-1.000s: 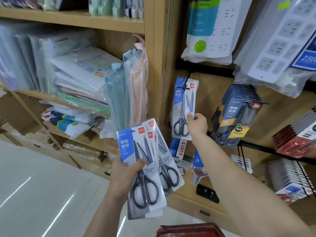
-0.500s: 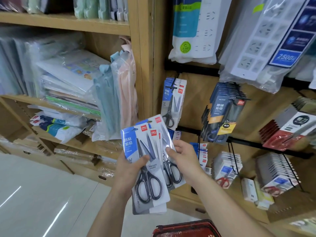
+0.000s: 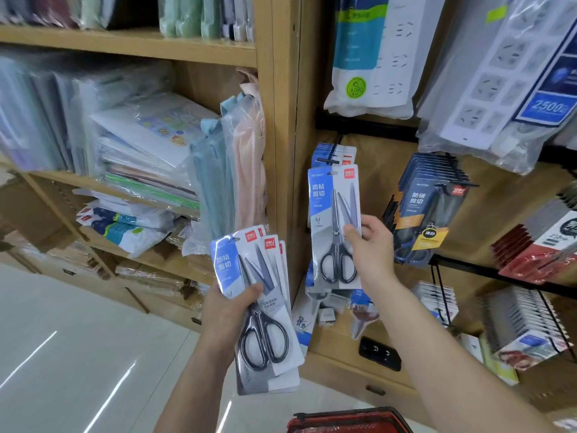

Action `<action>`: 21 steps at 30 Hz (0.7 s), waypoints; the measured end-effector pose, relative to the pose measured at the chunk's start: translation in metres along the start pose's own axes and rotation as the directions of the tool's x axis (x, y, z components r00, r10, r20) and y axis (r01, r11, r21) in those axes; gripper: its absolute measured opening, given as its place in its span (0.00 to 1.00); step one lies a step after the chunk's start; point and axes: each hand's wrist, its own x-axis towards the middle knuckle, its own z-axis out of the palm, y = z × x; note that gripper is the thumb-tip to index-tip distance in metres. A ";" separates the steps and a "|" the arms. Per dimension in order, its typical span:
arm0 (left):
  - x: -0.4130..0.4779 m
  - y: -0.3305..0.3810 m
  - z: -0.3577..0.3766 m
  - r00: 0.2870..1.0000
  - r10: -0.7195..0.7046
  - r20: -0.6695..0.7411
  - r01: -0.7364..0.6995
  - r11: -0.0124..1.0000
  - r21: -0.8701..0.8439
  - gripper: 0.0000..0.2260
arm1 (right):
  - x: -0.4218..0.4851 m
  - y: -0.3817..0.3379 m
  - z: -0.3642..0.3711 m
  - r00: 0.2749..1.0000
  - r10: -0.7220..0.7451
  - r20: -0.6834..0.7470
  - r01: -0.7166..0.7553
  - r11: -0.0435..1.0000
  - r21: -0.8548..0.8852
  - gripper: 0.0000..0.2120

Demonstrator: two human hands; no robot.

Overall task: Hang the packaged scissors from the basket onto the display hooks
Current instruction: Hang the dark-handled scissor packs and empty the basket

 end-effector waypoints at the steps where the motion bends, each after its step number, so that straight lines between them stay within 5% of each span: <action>1: 0.001 0.000 -0.002 1.000 0.001 -0.002 -0.001 1.000 -0.001 0.11 | 0.006 0.001 0.003 1.000 0.003 -0.002 -0.003 1.000 -0.006 0.09; 15: 0.006 -0.005 -0.009 1.000 0.005 0.007 -0.005 1.000 0.003 0.11 | 0.050 0.002 0.030 0.994 0.064 -0.086 -0.073 0.992 -0.104 0.04; 19: 0.005 -0.002 -0.003 1.000 0.022 -0.006 -0.022 1.000 -0.004 0.10 | 0.069 -0.003 0.036 0.970 0.204 -0.134 -0.233 0.939 -0.254 0.23; 21: 0.005 -0.001 -0.001 1.000 0.029 0.000 -0.029 0.999 -0.014 0.10 | 0.049 -0.004 0.031 0.972 0.137 -0.192 -0.198 0.917 -0.346 0.25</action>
